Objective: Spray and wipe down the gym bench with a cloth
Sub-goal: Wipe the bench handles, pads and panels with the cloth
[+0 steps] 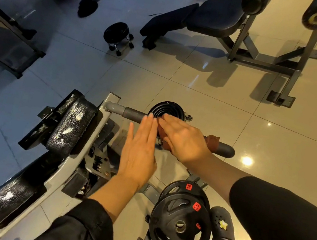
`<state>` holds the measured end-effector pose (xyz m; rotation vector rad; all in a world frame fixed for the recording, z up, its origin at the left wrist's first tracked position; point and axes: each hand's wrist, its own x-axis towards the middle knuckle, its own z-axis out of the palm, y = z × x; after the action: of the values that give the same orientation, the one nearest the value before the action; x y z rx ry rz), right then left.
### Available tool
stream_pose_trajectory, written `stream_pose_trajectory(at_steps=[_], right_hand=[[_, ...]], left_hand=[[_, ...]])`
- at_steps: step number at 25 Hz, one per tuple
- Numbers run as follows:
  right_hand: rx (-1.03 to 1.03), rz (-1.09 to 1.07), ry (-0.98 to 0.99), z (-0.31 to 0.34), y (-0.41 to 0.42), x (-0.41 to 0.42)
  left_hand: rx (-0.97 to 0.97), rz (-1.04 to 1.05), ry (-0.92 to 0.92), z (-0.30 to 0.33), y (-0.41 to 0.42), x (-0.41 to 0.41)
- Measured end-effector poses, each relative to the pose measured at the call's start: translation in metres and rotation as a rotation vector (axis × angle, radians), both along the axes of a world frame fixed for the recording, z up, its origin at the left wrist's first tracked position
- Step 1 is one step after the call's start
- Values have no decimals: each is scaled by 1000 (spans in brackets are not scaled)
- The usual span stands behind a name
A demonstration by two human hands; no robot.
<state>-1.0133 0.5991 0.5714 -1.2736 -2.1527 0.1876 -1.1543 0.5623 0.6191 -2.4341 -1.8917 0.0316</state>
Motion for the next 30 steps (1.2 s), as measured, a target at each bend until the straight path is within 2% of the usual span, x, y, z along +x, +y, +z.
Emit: stream_pose_trajectory(at_steps=[3,4,8,11,12,14,16,19,21,23,25,27,30], right_hand=[[110,-37,-82,-24,-21,49],[86,-66,-118,-27,-29,66],[-121,-113,-195,-25,-59,121],[-364,-126,-124,2,-70,143],[-367,-155,-79,13,-71,142],[-184,-156,-1,28,-70,129],[-65,-102,69,45,-65,100],[-206,-34,285,77,-50,56],[-276,51,392,94,-42,29],[-286,125,389,105,-34,6],[-308,101,357,103,-23,-7],[-335,46,208,96,-8,-12],[-355,89,-82,89,12,-17]], left_hand=[[-20,18,-34,-9,-9,21],[-26,30,-19,-10,-10,23],[-32,33,14,-8,-7,19],[-52,30,-41,-5,-8,21],[-53,30,-65,-3,-7,21],[-50,7,-161,0,-8,25],[-66,-97,-367,10,-14,35],[-67,-184,-665,26,-23,43],[37,-111,-782,37,-23,33],[93,16,-820,47,-25,17],[148,179,-852,50,-30,2],[243,397,-893,48,-30,-13],[266,678,-927,44,-14,-29]])
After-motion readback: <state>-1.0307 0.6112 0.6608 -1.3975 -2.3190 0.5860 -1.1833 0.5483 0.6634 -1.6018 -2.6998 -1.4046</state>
